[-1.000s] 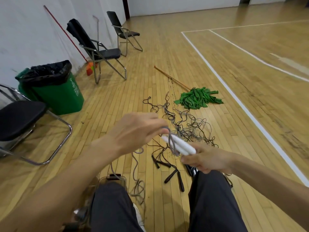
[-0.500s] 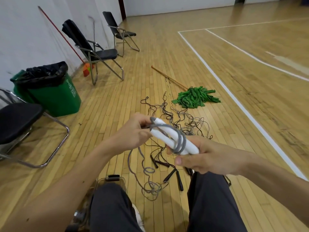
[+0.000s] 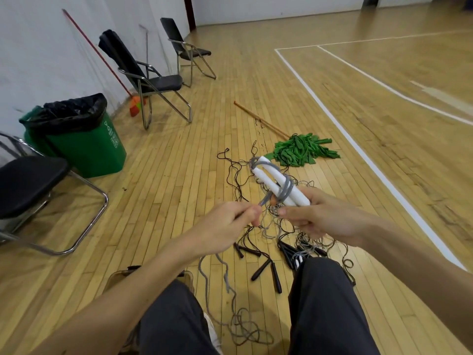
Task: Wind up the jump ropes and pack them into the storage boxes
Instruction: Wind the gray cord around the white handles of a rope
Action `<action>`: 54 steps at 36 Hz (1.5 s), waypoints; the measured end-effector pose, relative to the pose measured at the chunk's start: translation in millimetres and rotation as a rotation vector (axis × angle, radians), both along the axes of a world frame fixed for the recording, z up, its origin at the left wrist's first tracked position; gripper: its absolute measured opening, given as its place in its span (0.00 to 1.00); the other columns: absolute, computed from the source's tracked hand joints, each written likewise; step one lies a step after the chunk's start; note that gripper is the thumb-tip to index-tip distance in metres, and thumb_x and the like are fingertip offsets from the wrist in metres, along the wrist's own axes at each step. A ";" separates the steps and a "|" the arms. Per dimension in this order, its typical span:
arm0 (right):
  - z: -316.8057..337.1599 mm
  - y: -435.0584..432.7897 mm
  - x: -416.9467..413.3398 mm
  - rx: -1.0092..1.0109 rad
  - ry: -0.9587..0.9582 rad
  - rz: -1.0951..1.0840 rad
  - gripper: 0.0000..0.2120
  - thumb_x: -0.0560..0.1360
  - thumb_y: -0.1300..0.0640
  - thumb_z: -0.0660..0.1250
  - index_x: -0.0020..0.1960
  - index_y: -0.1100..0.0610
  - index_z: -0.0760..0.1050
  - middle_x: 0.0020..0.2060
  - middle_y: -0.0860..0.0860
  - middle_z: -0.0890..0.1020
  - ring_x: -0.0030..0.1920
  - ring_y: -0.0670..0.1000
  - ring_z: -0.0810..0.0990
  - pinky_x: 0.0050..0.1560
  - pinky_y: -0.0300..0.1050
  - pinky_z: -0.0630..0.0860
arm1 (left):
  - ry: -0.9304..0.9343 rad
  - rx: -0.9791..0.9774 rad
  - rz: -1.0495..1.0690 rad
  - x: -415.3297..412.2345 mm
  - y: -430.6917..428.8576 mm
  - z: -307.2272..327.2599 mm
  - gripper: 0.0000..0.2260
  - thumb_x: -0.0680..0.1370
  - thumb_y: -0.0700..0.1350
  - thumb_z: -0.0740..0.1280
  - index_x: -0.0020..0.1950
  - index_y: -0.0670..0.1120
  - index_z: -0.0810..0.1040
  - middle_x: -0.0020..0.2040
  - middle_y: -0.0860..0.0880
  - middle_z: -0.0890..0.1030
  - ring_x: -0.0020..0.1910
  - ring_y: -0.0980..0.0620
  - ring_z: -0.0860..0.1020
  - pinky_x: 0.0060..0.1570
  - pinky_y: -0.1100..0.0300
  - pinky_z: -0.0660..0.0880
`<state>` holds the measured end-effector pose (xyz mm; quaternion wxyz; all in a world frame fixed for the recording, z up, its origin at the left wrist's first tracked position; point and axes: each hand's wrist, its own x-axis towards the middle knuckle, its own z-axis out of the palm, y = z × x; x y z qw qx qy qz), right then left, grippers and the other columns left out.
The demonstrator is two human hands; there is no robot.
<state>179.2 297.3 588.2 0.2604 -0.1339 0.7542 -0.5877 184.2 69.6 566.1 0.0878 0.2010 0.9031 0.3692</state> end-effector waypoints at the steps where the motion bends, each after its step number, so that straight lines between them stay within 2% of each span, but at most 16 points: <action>1: -3.8 0.3 -2.4 0.010 -0.015 -0.016 0.12 0.81 0.57 0.68 0.40 0.46 0.76 0.30 0.48 0.67 0.29 0.48 0.59 0.30 0.41 0.57 | 0.013 -0.036 0.004 2.6 1.8 -1.6 0.16 0.84 0.57 0.54 0.44 0.56 0.77 0.25 0.57 0.68 0.25 0.60 0.65 0.30 0.68 0.64; 3: -8.9 -0.7 -6.5 0.038 -0.043 -0.035 0.10 0.81 0.57 0.68 0.42 0.46 0.78 0.29 0.47 0.68 0.28 0.47 0.60 0.29 0.41 0.57 | 0.040 -0.109 -0.003 8.0 4.5 -2.7 0.16 0.84 0.58 0.53 0.45 0.55 0.77 0.25 0.56 0.66 0.25 0.59 0.66 0.30 0.65 0.64; 5: -13.4 -3.3 -10.8 0.093 -0.055 -0.044 0.02 0.81 0.56 0.68 0.53 0.53 0.79 0.28 0.46 0.69 0.28 0.46 0.61 0.28 0.40 0.57 | 0.049 -0.163 -0.020 11.8 6.7 -2.6 0.17 0.84 0.58 0.52 0.46 0.54 0.76 0.26 0.55 0.67 0.25 0.58 0.66 0.31 0.62 0.64; 7: -20.6 -5.2 -16.2 0.141 -0.058 -0.064 0.09 0.81 0.55 0.68 0.59 0.58 0.77 0.27 0.45 0.70 0.27 0.45 0.61 0.27 0.39 0.58 | 0.046 -0.195 -0.032 13.3 7.9 -1.2 0.18 0.85 0.57 0.52 0.45 0.51 0.76 0.28 0.54 0.69 0.26 0.58 0.66 0.31 0.61 0.65; 12: -29.4 -12.1 -22.1 0.201 -0.027 -0.065 0.03 0.81 0.55 0.68 0.52 0.55 0.76 0.30 0.47 0.70 0.27 0.46 0.62 0.26 0.39 0.61 | 0.040 -0.251 -0.047 14.5 7.6 3.7 0.20 0.85 0.56 0.53 0.43 0.47 0.76 0.32 0.50 0.74 0.29 0.52 0.71 0.36 0.53 0.72; 17: -36.8 -18.6 -26.2 0.286 -0.023 -0.060 0.10 0.81 0.56 0.68 0.58 0.60 0.74 0.32 0.50 0.70 0.25 0.45 0.63 0.23 0.37 0.62 | 0.087 -0.396 -0.067 11.7 8.6 11.9 0.18 0.84 0.54 0.58 0.42 0.44 0.75 0.32 0.50 0.72 0.28 0.53 0.67 0.32 0.56 0.67; 22: -44.5 -21.9 -20.6 0.314 -0.081 0.006 0.04 0.82 0.55 0.66 0.50 0.54 0.73 0.31 0.49 0.69 0.25 0.45 0.62 0.24 0.38 0.62 | 0.145 -0.585 -0.136 9.1 7.8 21.5 0.15 0.84 0.52 0.61 0.39 0.46 0.73 0.33 0.50 0.73 0.29 0.54 0.69 0.33 0.57 0.69; 26: -47.1 -25.5 -16.0 0.360 -0.149 0.065 0.09 0.82 0.52 0.67 0.48 0.57 0.71 0.28 0.47 0.68 0.25 0.46 0.61 0.24 0.38 0.60 | 0.230 -0.674 -0.197 6.9 5.5 32.3 0.14 0.84 0.51 0.60 0.39 0.49 0.70 0.33 0.53 0.70 0.30 0.58 0.68 0.37 0.58 0.71; 29: -44.3 -28.1 -12.9 0.396 -0.205 0.110 0.12 0.82 0.49 0.66 0.47 0.57 0.71 0.28 0.48 0.67 0.25 0.46 0.61 0.24 0.38 0.59 | 0.272 -0.697 -0.258 5.1 5.0 40.7 0.13 0.84 0.52 0.60 0.40 0.50 0.71 0.34 0.55 0.70 0.31 0.58 0.68 0.33 0.63 0.65; 32: -41.6 -27.3 -6.1 0.401 -0.247 0.183 0.14 0.82 0.47 0.65 0.47 0.59 0.72 0.28 0.49 0.68 0.25 0.46 0.64 0.25 0.38 0.63 | 0.277 -0.675 -0.303 1.1 0.6 47.8 0.14 0.83 0.54 0.63 0.38 0.53 0.72 0.33 0.55 0.73 0.31 0.58 0.70 0.32 0.65 0.62; 35: -37.9 -26.5 1.6 0.414 -0.275 0.252 0.15 0.82 0.46 0.65 0.47 0.59 0.72 0.27 0.49 0.71 0.24 0.47 0.67 0.24 0.38 0.67 | 0.280 -0.606 -0.307 -3.4 -6.2 49.1 0.11 0.80 0.56 0.67 0.47 0.50 0.83 0.37 0.55 0.79 0.35 0.59 0.72 0.39 0.62 0.69; 37: -34.5 -27.2 5.9 0.443 -0.284 0.295 0.16 0.81 0.46 0.66 0.47 0.59 0.72 0.27 0.49 0.71 0.24 0.47 0.67 0.24 0.37 0.66 | 0.279 -0.563 -0.315 -4.6 -7.5 48.6 0.11 0.78 0.56 0.70 0.47 0.50 0.84 0.34 0.58 0.78 0.34 0.61 0.72 0.39 0.63 0.68; 40: -31.0 -29.9 11.3 0.462 -0.302 0.364 0.16 0.81 0.46 0.66 0.47 0.59 0.71 0.27 0.49 0.70 0.24 0.46 0.65 0.23 0.37 0.63 | 0.240 -0.492 -0.336 -5.0 -5.6 52.5 0.11 0.74 0.57 0.74 0.43 0.49 0.84 0.29 0.60 0.74 0.33 0.65 0.73 0.35 0.65 0.67; 46: -27.6 -34.5 18.4 0.518 -0.287 0.446 0.16 0.82 0.45 0.65 0.43 0.57 0.70 0.27 0.48 0.69 0.23 0.46 0.63 0.23 0.37 0.59 | 0.170 -0.420 -0.343 -4.3 -0.1 55.1 0.11 0.71 0.55 0.78 0.43 0.48 0.85 0.29 0.61 0.73 0.34 0.69 0.73 0.36 0.71 0.67; 50: -25.1 -35.9 25.3 0.521 -0.281 0.512 0.16 0.81 0.46 0.66 0.43 0.56 0.72 0.26 0.48 0.67 0.23 0.47 0.62 0.23 0.38 0.58 | 0.096 -0.352 -0.320 -6.0 1.1 54.0 0.14 0.67 0.57 0.80 0.42 0.49 0.84 0.31 0.58 0.77 0.35 0.63 0.75 0.35 0.69 0.68; 54: -20.7 -31.1 30.7 0.464 -0.275 0.559 0.14 0.81 0.47 0.67 0.45 0.58 0.74 0.26 0.48 0.67 0.25 0.48 0.62 0.25 0.39 0.59 | -0.053 -0.165 -0.286 -8.1 -2.6 49.5 0.15 0.66 0.51 0.82 0.41 0.48 0.79 0.30 0.53 0.77 0.28 0.58 0.70 0.30 0.66 0.66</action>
